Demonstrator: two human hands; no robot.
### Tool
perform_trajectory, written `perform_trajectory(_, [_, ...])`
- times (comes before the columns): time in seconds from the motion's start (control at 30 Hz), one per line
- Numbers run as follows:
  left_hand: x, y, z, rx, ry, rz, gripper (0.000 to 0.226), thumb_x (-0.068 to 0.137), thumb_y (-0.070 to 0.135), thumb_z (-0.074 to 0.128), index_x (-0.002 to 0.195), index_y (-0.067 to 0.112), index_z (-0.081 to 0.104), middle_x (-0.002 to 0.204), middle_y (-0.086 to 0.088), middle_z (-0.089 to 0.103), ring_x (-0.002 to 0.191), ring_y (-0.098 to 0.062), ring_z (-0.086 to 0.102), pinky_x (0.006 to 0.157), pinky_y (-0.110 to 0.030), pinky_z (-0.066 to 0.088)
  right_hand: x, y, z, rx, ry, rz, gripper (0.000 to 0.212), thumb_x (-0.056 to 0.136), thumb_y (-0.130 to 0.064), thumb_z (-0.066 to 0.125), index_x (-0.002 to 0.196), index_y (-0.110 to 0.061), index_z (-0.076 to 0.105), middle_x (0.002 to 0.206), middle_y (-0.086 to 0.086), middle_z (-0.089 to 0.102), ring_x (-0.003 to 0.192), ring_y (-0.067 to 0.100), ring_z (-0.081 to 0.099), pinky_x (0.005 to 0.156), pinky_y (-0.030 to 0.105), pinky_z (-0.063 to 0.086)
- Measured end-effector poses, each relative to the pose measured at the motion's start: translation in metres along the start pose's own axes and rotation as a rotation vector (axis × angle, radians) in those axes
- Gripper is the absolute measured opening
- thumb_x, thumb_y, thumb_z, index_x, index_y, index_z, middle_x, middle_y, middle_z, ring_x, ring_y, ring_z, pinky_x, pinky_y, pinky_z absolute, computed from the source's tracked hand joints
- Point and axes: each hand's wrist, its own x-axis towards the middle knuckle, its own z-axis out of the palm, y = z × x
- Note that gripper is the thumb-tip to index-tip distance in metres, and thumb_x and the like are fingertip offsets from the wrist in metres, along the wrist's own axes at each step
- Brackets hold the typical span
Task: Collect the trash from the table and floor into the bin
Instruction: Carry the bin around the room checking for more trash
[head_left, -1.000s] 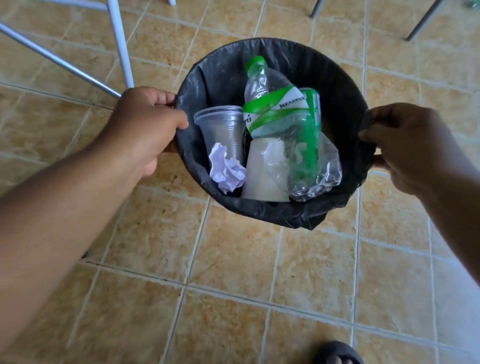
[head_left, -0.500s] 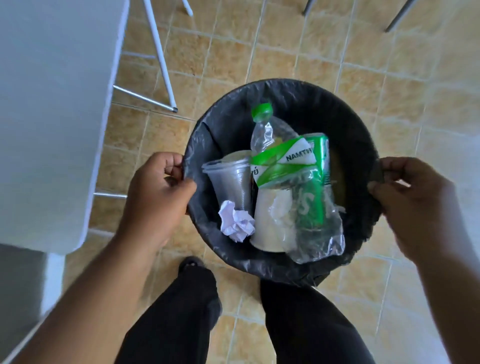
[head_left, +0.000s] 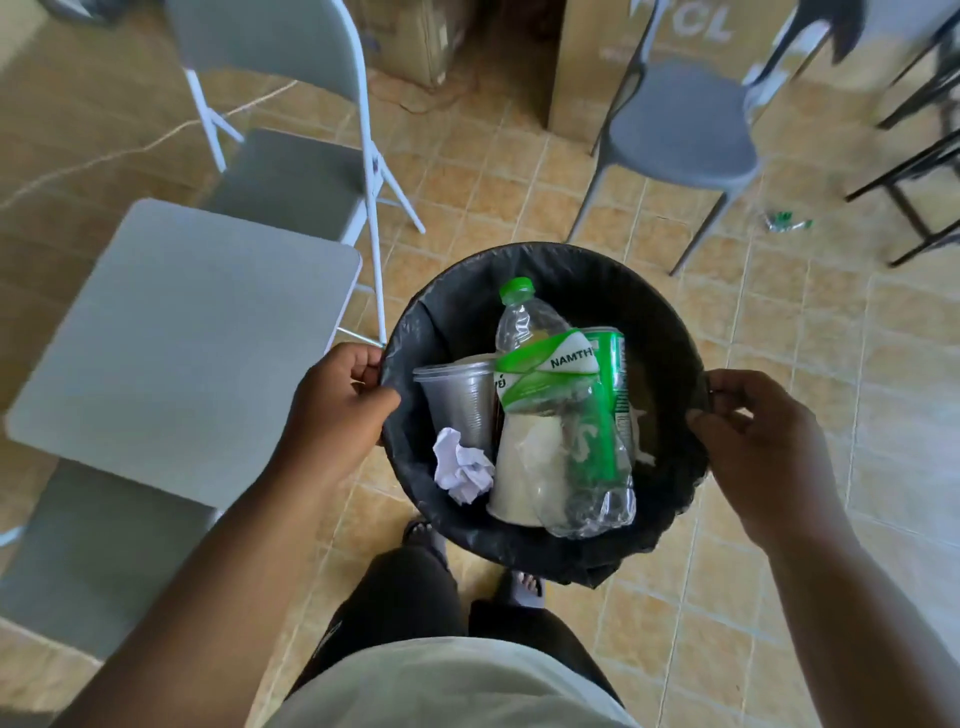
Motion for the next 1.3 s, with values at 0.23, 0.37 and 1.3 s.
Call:
perform_trajectory(0.23, [0.101, 0.059, 0.002, -0.14, -0.031, 0.027, 0.026, 0.078, 0.0, 0.061, 0.096, 0.018, 0.066, 0.079, -0.001, 0.067, 0.074, -0.025, 0.067, 0.053, -0.037, 0.059, 0.111, -0.063, 0.004, -0.007, 0.049, -0.048, 0.03, 0.08, -0.003, 0.066, 0.094, -0.029, 0.067, 0.084, -0.005, 0.069, 0.078, 0.029, 0.066, 0.069, 0.041, 0.055])
perform_trajectory(0.37, [0.179, 0.1, -0.001, -0.152, -0.059, 0.028, 0.029, 0.074, 0.006, 0.061, 0.099, 0.019, 0.067, 0.085, -0.005, 0.069, 0.077, -0.029, 0.069, 0.053, -0.039, 0.059, 0.183, -0.108, 0.014, -0.009, 0.108, 0.003, 0.029, 0.079, -0.004, 0.065, 0.097, -0.026, 0.067, 0.084, -0.006, 0.068, 0.08, 0.031, 0.066, 0.071, 0.042, 0.055])
perform_trajectory(1.3, [0.653, 0.35, -0.009, -0.307, 0.387, -0.087, 0.025, 0.079, -0.003, 0.063, 0.099, 0.011, 0.065, 0.091, -0.02, 0.066, 0.087, -0.042, 0.067, 0.07, -0.054, 0.057, 0.772, -0.412, 0.13, -0.033, -0.261, -0.323, 0.019, 0.08, -0.01, 0.067, 0.094, -0.024, 0.068, 0.081, 0.001, 0.07, 0.075, 0.029, 0.065, 0.066, 0.036, 0.051])
